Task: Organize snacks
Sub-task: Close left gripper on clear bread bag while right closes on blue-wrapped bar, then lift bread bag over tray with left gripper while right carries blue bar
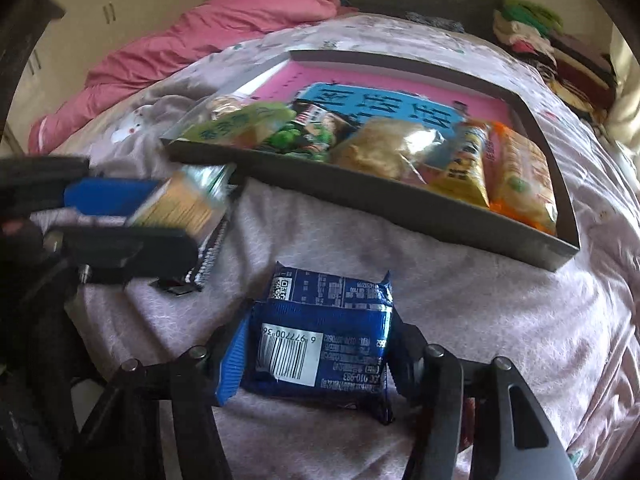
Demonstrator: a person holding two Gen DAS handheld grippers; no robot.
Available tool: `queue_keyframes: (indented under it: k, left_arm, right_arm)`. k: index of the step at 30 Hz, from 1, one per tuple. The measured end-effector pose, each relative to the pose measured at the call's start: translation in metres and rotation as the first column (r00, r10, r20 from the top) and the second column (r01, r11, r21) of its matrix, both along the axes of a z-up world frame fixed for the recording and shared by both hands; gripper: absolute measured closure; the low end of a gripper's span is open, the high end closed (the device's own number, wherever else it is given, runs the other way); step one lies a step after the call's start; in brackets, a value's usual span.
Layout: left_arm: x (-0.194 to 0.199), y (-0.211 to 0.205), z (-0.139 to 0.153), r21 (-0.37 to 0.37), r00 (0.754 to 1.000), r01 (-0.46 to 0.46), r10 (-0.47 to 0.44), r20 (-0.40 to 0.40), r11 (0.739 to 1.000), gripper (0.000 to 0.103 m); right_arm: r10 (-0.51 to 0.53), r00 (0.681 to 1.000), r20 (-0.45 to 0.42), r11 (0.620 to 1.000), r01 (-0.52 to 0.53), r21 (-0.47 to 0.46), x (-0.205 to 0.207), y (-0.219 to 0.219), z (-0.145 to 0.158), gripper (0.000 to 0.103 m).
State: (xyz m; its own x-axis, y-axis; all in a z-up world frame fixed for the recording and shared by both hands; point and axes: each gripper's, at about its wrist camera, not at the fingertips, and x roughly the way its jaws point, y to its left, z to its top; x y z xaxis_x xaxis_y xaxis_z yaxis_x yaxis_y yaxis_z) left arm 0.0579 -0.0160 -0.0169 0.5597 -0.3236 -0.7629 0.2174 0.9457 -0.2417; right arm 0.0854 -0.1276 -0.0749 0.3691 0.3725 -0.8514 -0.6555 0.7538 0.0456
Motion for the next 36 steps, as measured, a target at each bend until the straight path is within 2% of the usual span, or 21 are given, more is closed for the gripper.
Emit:
queue_keyframes:
  k: [5,10,26,36]
  left_arm:
    - [-0.002,0.012,0.012,-0.026,0.999,-0.039,0.04,0.037,0.999,0.068]
    - [-0.003,0.028,0.021,-0.048,0.994,-0.084,0.087,0.069,0.995,0.068]
    - [0.0,0.081,0.035,-0.035,0.959,-0.24,0.243,0.144,0.97,0.068]
    - [0.004,0.093,0.03,-0.033,0.943,-0.281,0.282,0.178,0.959,0.068]
  right_arm:
    - [0.005,1.0,-0.027,0.993,-0.002,0.116,0.0,-0.007,0.01,0.047]
    - [0.001,1.0,0.018,0.988,-0.003,0.153,-0.001,-0.007,0.024,0.047]
    - [-0.096,0.991,0.091,0.958,0.067,0.277,0.009,-0.028,0.054,0.048]
    - [-0.162,0.98,0.115,0.94,0.118,0.321,0.019,-0.044,0.064,0.048]
